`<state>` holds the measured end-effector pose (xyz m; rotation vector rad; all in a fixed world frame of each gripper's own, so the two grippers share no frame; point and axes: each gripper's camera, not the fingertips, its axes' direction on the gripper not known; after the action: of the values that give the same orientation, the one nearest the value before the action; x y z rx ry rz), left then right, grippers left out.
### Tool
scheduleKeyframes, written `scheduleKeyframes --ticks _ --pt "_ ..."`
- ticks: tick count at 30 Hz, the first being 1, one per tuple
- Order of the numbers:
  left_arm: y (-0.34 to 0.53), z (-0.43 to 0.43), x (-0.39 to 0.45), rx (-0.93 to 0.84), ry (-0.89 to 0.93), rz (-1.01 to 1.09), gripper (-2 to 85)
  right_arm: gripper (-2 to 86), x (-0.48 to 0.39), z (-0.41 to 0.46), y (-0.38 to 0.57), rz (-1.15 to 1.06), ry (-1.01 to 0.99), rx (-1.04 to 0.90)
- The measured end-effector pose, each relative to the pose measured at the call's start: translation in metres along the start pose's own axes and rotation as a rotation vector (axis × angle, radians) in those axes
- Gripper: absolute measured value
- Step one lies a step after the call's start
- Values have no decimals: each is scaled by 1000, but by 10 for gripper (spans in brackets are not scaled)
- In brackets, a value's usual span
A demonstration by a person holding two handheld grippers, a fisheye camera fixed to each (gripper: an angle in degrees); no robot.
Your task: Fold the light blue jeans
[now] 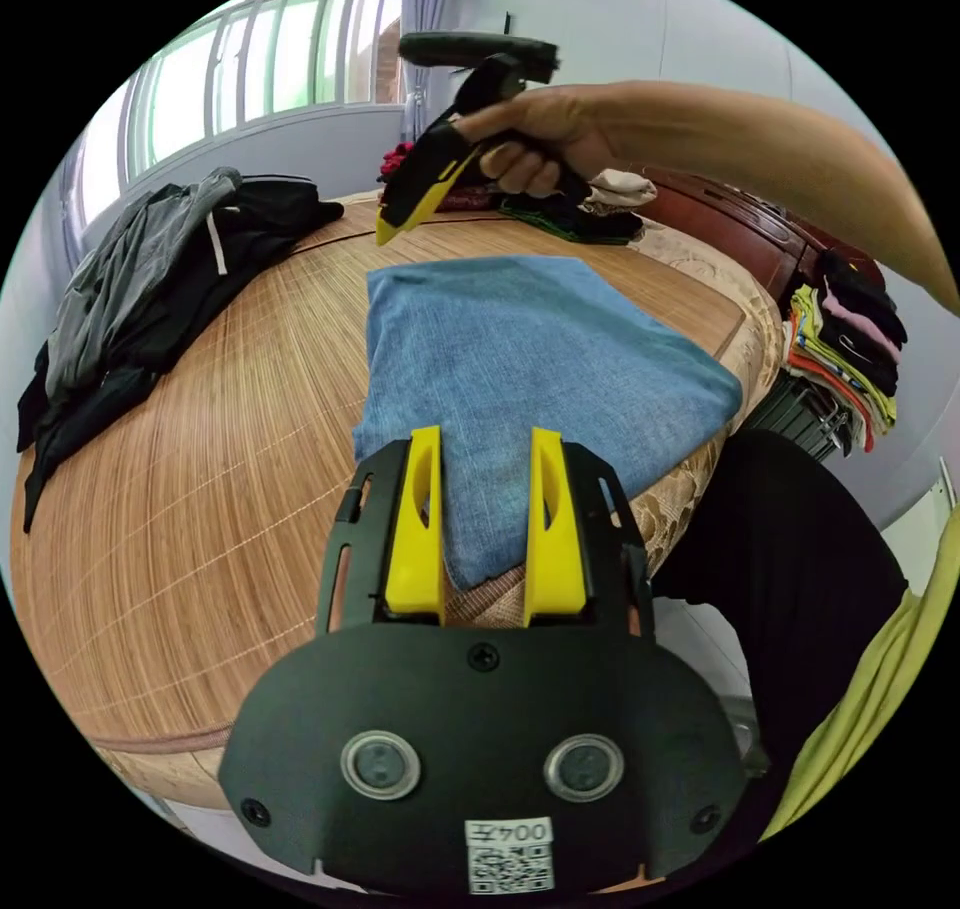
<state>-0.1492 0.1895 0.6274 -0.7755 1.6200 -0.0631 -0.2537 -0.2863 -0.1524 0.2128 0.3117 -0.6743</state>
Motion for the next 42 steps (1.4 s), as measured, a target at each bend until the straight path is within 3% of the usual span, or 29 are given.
scheduleKeyframes --ticks 4,6,8,12,16,21,25,29,34,39,42 --pt "2 -11 2 8 -12 8 126 100 1 35 -29 -88 -96 -166" --pt "4 -16 2 17 -16 5 126 67 6 46 -35 -74 -13 -179" --pt "4 -22 3 21 -31 2 125 48 28 59 -41 86 -116 -181" --pt "1 -30 6 25 -45 11 125 50 48 61 -28 202 -234 -89" --pt "-5 -40 5 29 -44 11 125 65 58 16 32 246 -213 48" --pt "-19 -51 6 19 -44 8 125 109 35 17 137 242 -215 -88" --pt "-36 -61 7 -2 -50 9 125 171 11 67 210 309 -228 -200" --pt "-61 -69 12 -49 -68 13 125 167 -17 106 237 282 -45 -38" --pt "-94 -75 17 -117 -87 17 125 163 -20 129 249 298 -21 -4" --pt "-127 -87 22 -167 -114 30 131 155 3 141 286 424 -168 157" --pt "-154 -119 31 -111 -67 60 142 165 27 145 340 563 -393 356"
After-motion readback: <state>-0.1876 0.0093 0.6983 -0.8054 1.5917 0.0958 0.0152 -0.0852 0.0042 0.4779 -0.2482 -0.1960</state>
